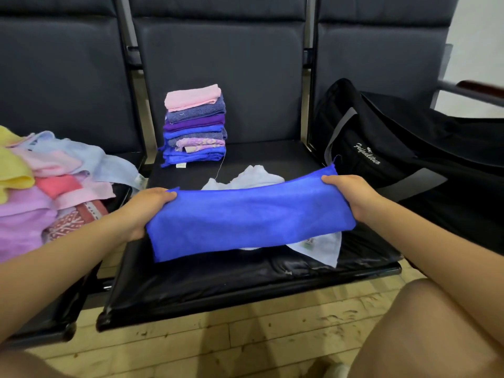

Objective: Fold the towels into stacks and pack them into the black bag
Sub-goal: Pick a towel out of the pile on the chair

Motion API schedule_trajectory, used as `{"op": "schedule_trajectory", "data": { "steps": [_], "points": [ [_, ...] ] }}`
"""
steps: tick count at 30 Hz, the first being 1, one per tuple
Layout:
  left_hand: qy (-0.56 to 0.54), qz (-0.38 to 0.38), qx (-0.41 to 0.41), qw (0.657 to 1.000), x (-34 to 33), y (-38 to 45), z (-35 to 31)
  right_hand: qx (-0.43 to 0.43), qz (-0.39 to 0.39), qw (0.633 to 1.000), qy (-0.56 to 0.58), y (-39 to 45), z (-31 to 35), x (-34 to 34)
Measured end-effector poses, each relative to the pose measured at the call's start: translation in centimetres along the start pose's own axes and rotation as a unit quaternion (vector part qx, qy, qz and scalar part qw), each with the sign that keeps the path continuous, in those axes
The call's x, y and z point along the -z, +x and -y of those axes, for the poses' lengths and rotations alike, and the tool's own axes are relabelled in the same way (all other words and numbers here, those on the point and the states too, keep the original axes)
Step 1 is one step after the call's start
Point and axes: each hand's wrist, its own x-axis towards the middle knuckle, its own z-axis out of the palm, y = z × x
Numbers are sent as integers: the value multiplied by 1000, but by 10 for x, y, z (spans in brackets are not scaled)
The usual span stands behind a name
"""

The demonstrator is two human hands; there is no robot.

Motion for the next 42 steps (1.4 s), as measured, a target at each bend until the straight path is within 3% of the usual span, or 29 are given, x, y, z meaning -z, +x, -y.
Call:
{"op": "schedule_trajectory", "data": {
  "steps": [6, 9, 12, 15, 19, 23, 25, 30, 32, 38, 42],
  "points": [
    [-79, 16, 62, 995, 1, -9, -3, -94, 43, 994, -18, -5, -6, 11],
    [117, -20, 11, 993, 1, -4, 11, -105, 50, 992, -41, -9, -7, 10],
    [354, -78, -115, 925, 4, -1, 20, -85, 41, 995, -44, -14, -6, 8],
    [401, -99, -244, 877, -5, -8, 20, -38, 17, 999, -22, -17, 1, 3],
    [412, -1, -328, 850, -27, -20, 19, 9, 30, 999, -12, -24, 11, -15],
    [478, 114, -308, 815, -51, -32, 32, -11, 86, 996, -12, -33, 15, -42],
    [491, 143, -260, 819, -57, -34, 41, -17, 123, 992, 4, -37, 16, -55],
    [330, 97, -187, 920, -53, -22, 37, -46, 287, 955, -61, -43, 5, -72],
    [291, 95, -138, 942, -45, -21, 34, -27, 311, 942, -127, -41, -1, -72],
    [308, 145, -99, 935, -48, -21, 21, 95, 171, 958, -210, -28, -2, -59],
    [407, 179, -73, 893, -56, -26, 15, 63, 164, 945, -275, -26, -9, -49]
  ]
}}
